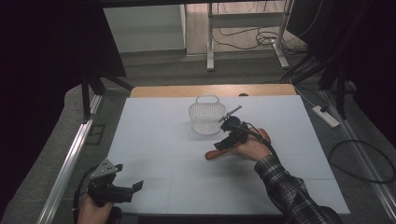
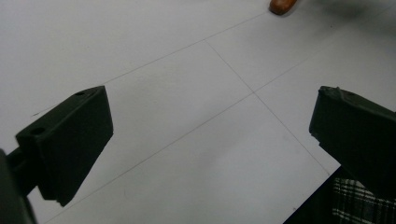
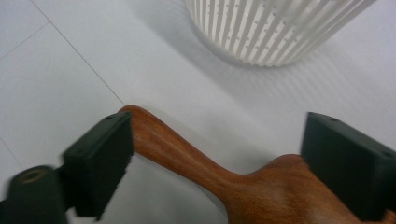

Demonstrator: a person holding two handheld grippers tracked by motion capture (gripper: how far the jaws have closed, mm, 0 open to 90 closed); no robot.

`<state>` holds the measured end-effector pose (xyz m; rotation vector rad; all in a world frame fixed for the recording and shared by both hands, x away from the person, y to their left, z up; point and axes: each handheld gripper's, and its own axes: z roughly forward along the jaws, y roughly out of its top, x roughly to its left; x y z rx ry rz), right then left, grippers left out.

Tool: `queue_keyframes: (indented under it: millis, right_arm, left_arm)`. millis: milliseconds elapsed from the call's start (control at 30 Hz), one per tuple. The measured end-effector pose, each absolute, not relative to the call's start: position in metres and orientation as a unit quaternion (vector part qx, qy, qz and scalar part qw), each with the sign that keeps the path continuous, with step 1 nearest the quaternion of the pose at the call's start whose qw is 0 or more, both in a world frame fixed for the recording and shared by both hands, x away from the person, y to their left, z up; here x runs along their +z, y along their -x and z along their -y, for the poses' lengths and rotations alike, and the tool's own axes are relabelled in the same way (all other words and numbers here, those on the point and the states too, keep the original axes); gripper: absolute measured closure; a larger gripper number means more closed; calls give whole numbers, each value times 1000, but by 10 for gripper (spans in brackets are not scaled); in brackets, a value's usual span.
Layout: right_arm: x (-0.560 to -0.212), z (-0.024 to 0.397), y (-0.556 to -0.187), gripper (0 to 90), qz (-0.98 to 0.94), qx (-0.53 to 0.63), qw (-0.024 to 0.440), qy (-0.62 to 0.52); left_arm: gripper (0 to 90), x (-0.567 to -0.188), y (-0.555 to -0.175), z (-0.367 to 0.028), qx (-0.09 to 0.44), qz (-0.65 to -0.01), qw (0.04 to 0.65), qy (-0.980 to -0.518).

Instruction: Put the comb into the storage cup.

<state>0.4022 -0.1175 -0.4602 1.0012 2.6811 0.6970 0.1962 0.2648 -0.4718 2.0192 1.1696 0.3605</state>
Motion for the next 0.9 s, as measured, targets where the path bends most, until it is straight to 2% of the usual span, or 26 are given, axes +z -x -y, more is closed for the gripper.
queue_keyframes:
  millis: [167, 300, 367, 400, 500, 700, 900]
  right_arm:
    - [-458, 118, -403, 368, -908, 242, 100, -326]
    - [-457, 115, -405, 607, -910, 249, 88, -321]
    - [-458, 114, -405, 679, -912, 248, 81, -316]
    - [-459, 113, -406, 755, -915, 245, 80, -312]
    - [-459, 113, -407, 892, -914, 252, 73, -308]
    - [-461, 112, -406, 895, -917, 248, 91, -299]
    - [-473, 112, -409, 895, -918, 235, 78, -309]
  left_arm:
    - [5, -472, -196, -265, 141, -458, 381, -791]
    - [5, -472, -196, -265, 140, -458, 380, -791]
    - [5, -472, -196, -265, 140, -458, 380, -791]
    - [5, -472, -196, -265, 140, -458, 380, -791]
    - [6, -472, -196, -265, 140, -458, 380, -791]
    - [6, -472, -196, -264, 140, -457, 380, -792]
    - [6, -472, -196, -264, 140, -458, 379, -792]
